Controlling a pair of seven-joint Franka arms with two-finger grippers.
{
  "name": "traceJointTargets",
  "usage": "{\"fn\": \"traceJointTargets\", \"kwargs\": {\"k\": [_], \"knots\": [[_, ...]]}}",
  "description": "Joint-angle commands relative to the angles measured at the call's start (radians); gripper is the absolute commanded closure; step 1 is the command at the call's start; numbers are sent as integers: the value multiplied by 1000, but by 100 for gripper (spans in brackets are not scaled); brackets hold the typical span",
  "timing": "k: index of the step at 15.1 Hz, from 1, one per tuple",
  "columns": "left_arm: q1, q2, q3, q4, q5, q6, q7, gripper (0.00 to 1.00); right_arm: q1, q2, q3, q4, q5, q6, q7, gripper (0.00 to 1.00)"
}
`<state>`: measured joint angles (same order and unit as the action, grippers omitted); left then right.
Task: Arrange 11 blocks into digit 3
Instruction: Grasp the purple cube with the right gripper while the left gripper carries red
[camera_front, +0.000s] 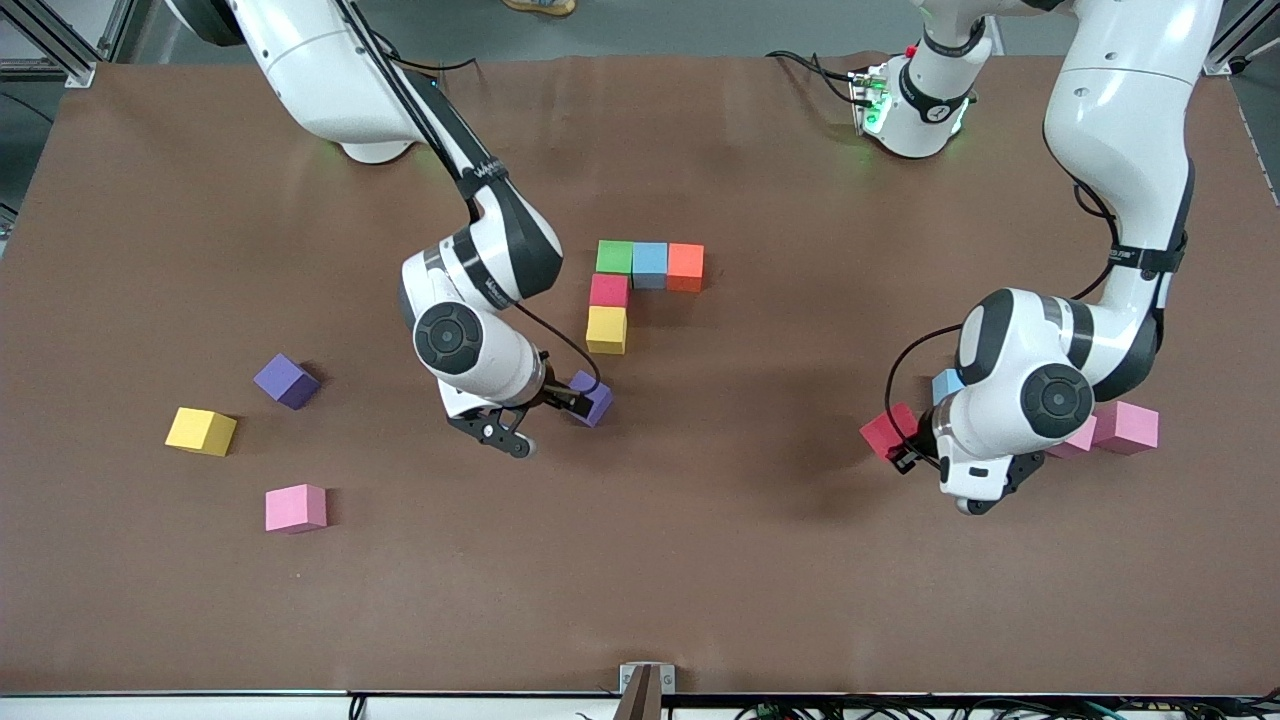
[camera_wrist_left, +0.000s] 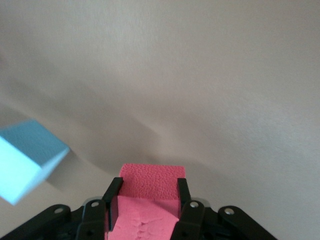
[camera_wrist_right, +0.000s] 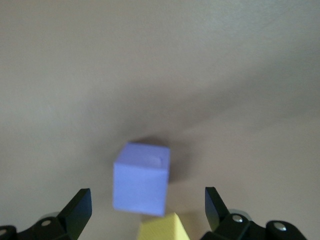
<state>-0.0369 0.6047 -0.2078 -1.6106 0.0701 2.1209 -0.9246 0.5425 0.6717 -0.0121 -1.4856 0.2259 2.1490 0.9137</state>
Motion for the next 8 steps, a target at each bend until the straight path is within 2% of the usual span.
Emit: {"fn": "traceJointTargets", "kwargs": {"k": [1,4,8], "knots": [[-6,-19,-33,3,-18,-54,-133,95,10,87,11,63,12,69,89,0],[-9,-17,-77,20,-18,-67,-291,99,20,112,11,74,15,72,102,0],[-64,-11,-85,14,-6,-67,-524,99,34,132,9,65,15,69,102,1]]}}
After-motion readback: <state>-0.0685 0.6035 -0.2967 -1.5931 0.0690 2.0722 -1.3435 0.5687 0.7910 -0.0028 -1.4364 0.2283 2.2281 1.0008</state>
